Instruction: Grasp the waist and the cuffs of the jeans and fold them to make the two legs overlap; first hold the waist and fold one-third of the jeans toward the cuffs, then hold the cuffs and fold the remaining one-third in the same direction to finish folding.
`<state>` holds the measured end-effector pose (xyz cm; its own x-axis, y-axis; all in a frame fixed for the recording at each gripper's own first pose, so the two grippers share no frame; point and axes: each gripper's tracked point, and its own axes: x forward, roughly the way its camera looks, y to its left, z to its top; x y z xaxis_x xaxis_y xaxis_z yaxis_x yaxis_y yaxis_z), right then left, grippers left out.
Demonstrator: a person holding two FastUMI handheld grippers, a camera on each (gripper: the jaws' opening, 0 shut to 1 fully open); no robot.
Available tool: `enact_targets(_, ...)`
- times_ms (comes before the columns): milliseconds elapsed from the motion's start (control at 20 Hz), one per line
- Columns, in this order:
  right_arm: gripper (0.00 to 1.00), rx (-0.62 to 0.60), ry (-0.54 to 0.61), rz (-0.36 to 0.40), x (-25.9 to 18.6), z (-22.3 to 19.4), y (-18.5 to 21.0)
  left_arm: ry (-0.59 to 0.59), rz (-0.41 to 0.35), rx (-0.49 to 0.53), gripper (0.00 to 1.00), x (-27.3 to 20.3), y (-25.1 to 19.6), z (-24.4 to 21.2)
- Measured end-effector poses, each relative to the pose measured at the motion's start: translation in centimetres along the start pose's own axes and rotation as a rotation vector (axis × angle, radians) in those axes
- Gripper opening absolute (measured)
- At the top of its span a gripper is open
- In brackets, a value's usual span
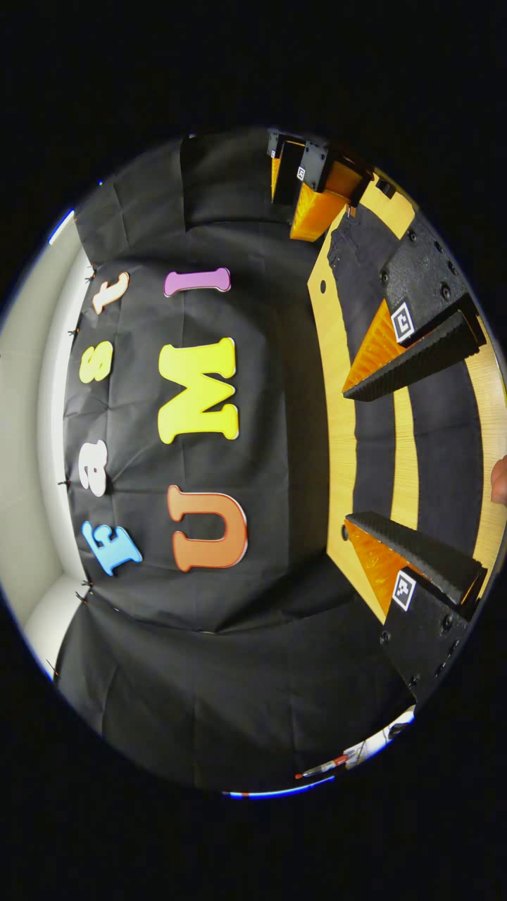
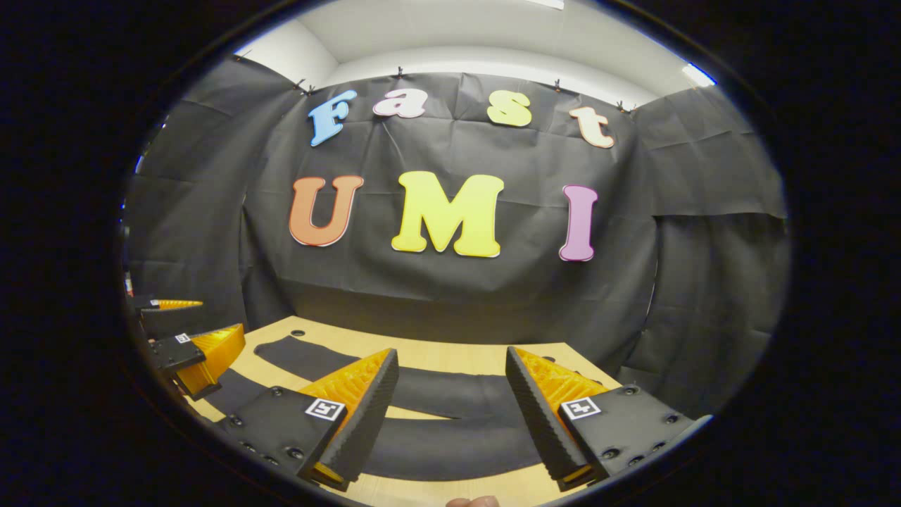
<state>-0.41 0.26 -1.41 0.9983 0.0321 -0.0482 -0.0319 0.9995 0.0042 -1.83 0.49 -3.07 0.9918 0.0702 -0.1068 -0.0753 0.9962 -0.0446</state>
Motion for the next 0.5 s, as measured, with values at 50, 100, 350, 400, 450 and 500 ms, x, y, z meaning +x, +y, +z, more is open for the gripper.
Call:
enact_targets(50, 0.93, -0.002, 0.004, -0.004, 0.0, -0.1, -0.1, 0.039, 0.01, -0.017, 1.0, -0.6, 0.5, -1.3)
enact_targets(100, 0.93, -0.003, 0.004, -0.007, 0.0, -0.1, -0.4, 0.066, 0.022, -0.022, 1.0, -1.0, 1.1, -2.4)
enact_targets(350, 0.95, 0.005, 0.017, -0.018, 0.0, -0.5, -0.6, 0.265, 0.099, -0.223, 1.0, -3.0, 5.1, -9.6)
enact_targets(400, 0.93, 0.004, 0.017, -0.018, 0.0, -0.6, -0.5, 0.314, 0.116, -0.314, 1.0, -2.6, 5.6, -11.1)
enact_targets(450, 0.93, 0.005, 0.02, -0.015, 0.0, -0.6, -0.5, 0.352, 0.144, -0.392, 1.0, -2.5, 6.5, -12.6)
enact_targets(500, 0.93, 0.008, 0.022, -0.014, 0.0, -0.7, -0.4, 0.378, 0.183, -0.447, 0.99, -2.6, 7.6, -13.7)
